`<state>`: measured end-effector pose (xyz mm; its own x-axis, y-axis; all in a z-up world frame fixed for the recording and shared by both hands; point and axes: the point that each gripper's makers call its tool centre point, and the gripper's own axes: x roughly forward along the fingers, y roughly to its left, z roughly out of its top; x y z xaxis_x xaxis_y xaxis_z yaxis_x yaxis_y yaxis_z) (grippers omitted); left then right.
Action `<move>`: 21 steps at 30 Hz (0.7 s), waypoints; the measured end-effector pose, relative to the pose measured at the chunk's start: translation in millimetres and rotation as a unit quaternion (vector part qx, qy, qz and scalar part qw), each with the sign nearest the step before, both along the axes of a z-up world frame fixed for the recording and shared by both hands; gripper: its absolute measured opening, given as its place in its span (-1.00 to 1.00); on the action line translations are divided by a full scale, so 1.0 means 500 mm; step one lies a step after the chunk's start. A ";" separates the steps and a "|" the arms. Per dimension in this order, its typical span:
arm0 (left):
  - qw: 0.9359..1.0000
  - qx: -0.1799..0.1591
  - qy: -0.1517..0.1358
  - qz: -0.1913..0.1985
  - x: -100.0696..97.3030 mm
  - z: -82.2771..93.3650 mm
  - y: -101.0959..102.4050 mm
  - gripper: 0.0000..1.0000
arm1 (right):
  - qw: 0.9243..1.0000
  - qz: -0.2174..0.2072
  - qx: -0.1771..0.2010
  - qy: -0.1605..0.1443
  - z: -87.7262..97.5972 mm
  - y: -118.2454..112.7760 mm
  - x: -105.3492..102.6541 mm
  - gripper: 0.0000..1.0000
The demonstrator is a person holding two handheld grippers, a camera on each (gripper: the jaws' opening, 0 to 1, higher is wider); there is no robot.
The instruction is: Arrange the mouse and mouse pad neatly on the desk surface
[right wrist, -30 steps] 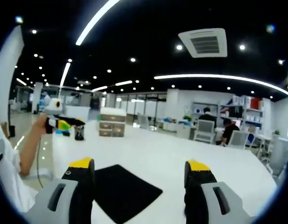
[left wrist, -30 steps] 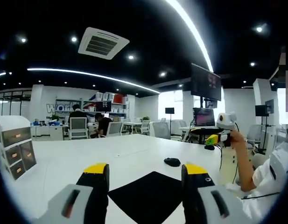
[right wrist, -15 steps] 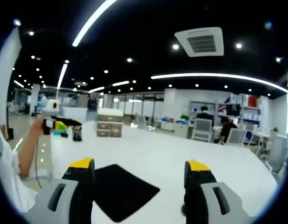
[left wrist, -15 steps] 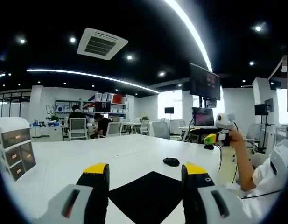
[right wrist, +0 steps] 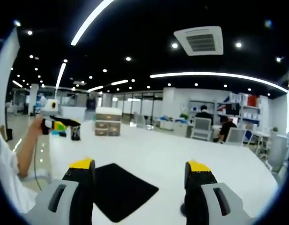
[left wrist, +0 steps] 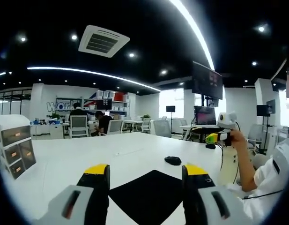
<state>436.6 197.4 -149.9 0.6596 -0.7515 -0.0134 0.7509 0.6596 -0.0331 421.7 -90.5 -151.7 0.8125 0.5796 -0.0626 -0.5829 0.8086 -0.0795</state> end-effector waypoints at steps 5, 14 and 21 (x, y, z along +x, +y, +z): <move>1.000 0.003 0.000 -0.003 -0.002 0.000 -0.003 0.24 | 1.000 -0.003 -0.002 -0.001 0.000 -0.001 -0.002 0.50; 1.000 0.004 0.001 -0.003 -0.001 -0.003 -0.005 0.24 | 1.000 -0.006 -0.005 0.000 -0.002 -0.004 -0.001 0.50; 1.000 0.009 -0.001 -0.007 -0.003 -0.004 -0.010 0.24 | 1.000 -0.007 -0.008 0.001 -0.005 -0.001 0.002 0.50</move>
<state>435.1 192.3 -152.1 0.6485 -0.7608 -0.0262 0.7605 0.6490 -0.0202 422.9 -91.2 -154.4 0.8206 0.5667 -0.0734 -0.5714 0.8156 -0.0908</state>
